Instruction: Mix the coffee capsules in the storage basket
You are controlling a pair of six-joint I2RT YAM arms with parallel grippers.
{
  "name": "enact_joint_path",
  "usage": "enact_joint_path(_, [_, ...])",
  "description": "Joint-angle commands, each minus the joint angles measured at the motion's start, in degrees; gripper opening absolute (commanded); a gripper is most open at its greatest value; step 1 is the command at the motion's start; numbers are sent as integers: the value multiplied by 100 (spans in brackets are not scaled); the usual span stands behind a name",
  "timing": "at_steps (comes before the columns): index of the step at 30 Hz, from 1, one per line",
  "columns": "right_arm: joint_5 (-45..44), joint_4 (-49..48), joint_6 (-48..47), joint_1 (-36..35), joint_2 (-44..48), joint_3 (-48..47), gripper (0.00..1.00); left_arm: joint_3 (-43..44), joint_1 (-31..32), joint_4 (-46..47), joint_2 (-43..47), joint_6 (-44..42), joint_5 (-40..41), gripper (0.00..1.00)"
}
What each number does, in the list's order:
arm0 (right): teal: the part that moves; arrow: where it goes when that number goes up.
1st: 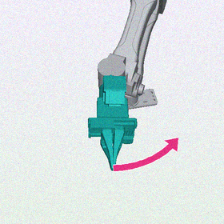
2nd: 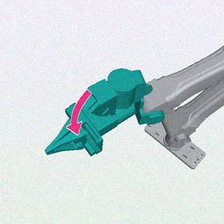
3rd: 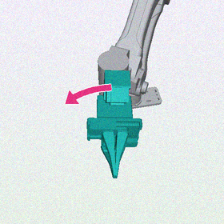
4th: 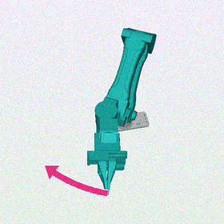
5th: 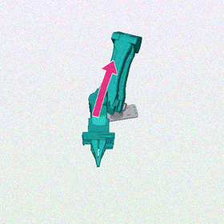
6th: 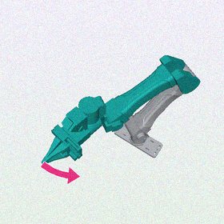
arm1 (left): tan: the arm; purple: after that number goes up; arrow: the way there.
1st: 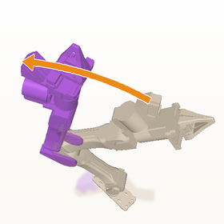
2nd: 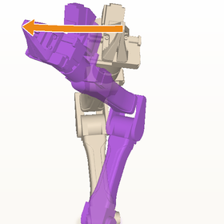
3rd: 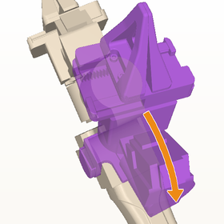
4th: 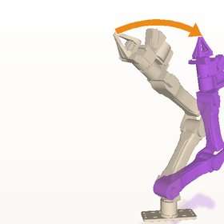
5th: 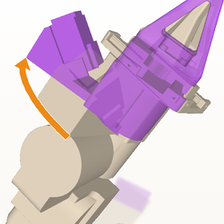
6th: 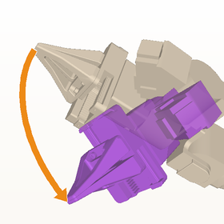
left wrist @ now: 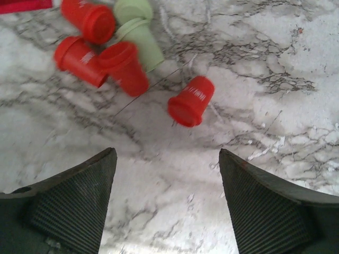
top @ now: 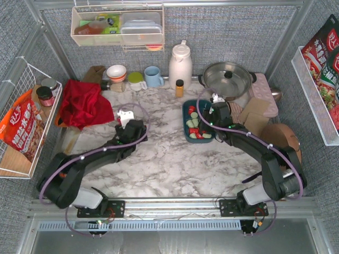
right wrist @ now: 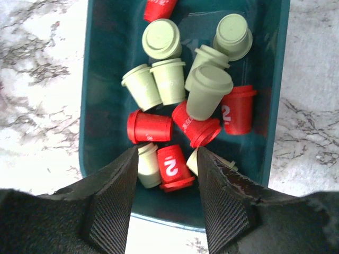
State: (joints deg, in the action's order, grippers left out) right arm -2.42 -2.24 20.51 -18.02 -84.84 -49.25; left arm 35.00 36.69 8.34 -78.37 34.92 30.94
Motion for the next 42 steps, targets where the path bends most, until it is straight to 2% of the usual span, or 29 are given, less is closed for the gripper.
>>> enact_joint_path(1, [245, -79, 146, -18, 351, 192, 52, 715, -178, -306, -826, -481, -720, 83])
enact_joint_path(9, [357, -169, 144, -17, 508, 259, 52, 1805, -425, -1058, -2010, -943, -1046, 70])
enact_joint_path(19, [553, -224, 208, -10, 411, 246, 52, 2289, -600, -1298, -2394, -1484, -1094, 69])
enact_joint_path(28, [584, -238, 190, -8, 325, 226, 52, 2363, -830, -1210, -2613, -1712, -1754, 66])
enact_joint_path(35, [638, -234, 199, -8, 257, 194, 52, 2388, -831, -1151, -2704, -1866, -2149, 54])
enact_joint_path(42, [667, -224, 199, -9, 214, 180, 52, 2291, -831, -1105, -2701, -1751, -2329, 46])
